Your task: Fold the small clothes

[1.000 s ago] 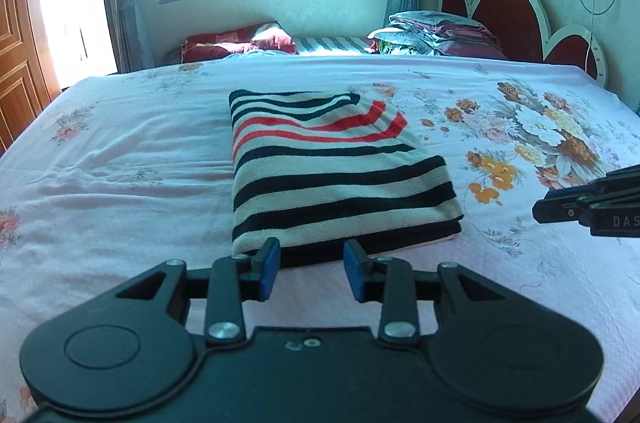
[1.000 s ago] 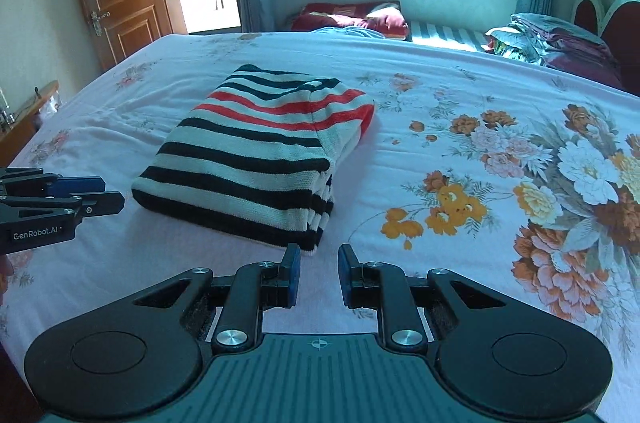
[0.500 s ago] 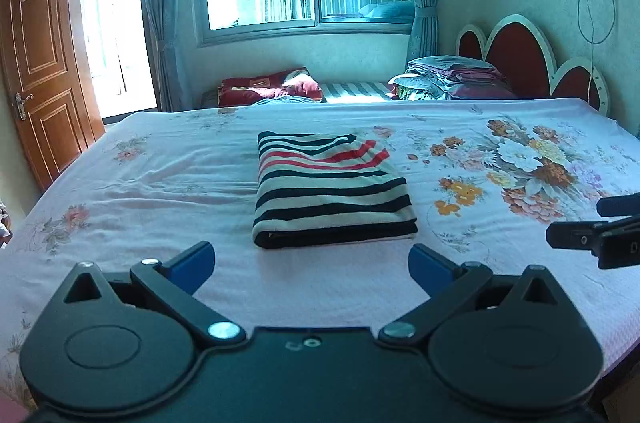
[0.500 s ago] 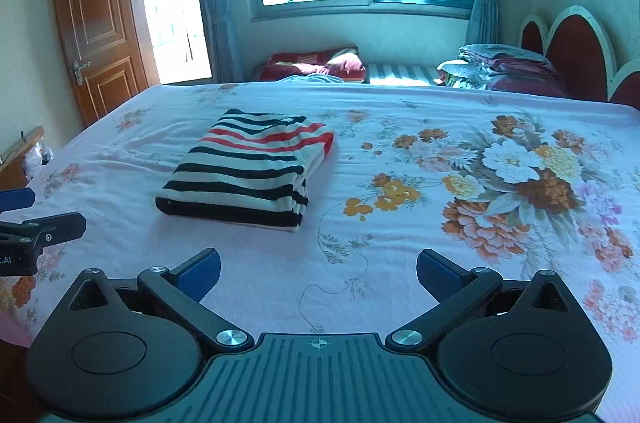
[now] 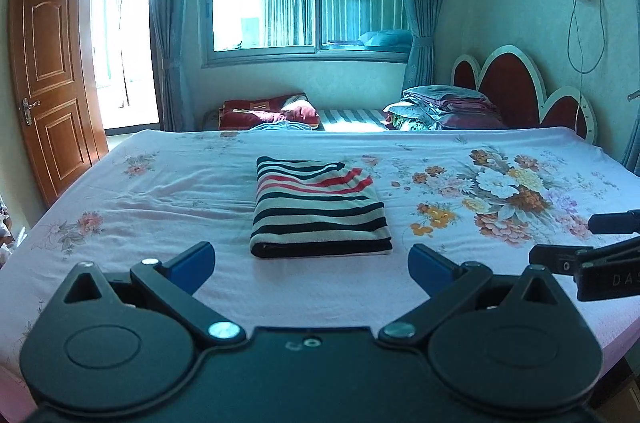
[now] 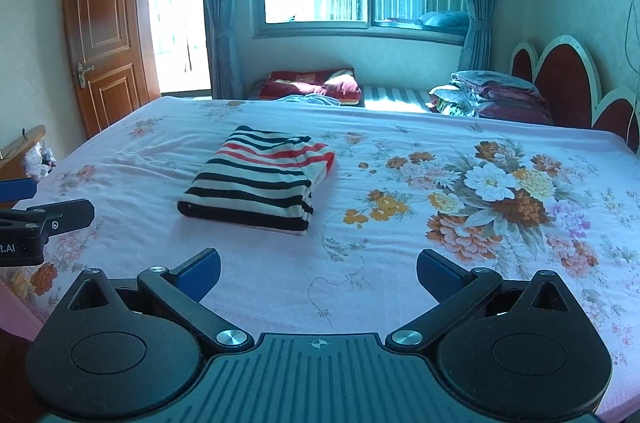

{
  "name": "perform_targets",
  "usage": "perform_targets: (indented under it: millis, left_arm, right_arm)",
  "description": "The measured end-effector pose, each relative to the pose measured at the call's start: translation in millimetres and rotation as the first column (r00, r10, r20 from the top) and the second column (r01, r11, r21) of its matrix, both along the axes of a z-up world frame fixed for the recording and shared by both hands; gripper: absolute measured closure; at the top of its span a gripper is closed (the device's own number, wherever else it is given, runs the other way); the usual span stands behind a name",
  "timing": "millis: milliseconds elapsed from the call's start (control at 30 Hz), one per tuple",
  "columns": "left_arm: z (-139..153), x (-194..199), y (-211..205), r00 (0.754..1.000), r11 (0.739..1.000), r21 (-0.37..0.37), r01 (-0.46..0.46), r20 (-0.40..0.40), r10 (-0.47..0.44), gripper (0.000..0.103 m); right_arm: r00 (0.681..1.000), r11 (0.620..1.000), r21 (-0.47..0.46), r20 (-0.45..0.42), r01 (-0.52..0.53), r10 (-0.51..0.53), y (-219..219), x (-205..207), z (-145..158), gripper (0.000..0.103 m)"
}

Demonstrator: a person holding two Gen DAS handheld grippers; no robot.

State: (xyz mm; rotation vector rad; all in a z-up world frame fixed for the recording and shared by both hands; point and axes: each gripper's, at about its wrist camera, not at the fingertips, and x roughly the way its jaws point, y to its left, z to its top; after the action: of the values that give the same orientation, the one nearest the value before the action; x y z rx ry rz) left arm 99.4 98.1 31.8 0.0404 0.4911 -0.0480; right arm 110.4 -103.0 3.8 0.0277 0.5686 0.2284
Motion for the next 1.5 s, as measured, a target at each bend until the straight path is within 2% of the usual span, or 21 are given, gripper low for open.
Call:
perform_targets:
  millis: [300, 467, 867, 1500]
  left_arm:
    - [8.7, -28.9, 9.0, 1.000, 0.999, -0.035, -0.022, 0.009, 0.022, 0.000]
    - [8.9, -32.4, 13.5, 1.000, 0.999, -0.044, -0.029, 0.011, 0.029, 0.000]
    - [15.0, -39.9, 9.4, 0.999, 0.999, -0.035, -0.013, 0.042, 0.014, 0.000]
    - [18.9, -36.0, 7.7, 0.999, 1.000, -0.024, 0.012, 0.052, -0.011, 0.000]
  right_arm:
    - [0.999, 1.000, -0.014, 0.034, 0.023, -0.022, -9.9, -28.9, 12.4, 0.000]
    - [0.999, 0.999, -0.002, 0.035, 0.032, -0.032, -11.1, -43.2, 14.0, 0.000]
    - [0.997, 1.000, 0.004, 0.074, 0.012, -0.013, -1.4, -47.2, 27.1, 0.000]
    - [0.997, 1.000, 0.014, 0.073, 0.027, -0.028, -7.4, -48.2, 27.3, 0.000]
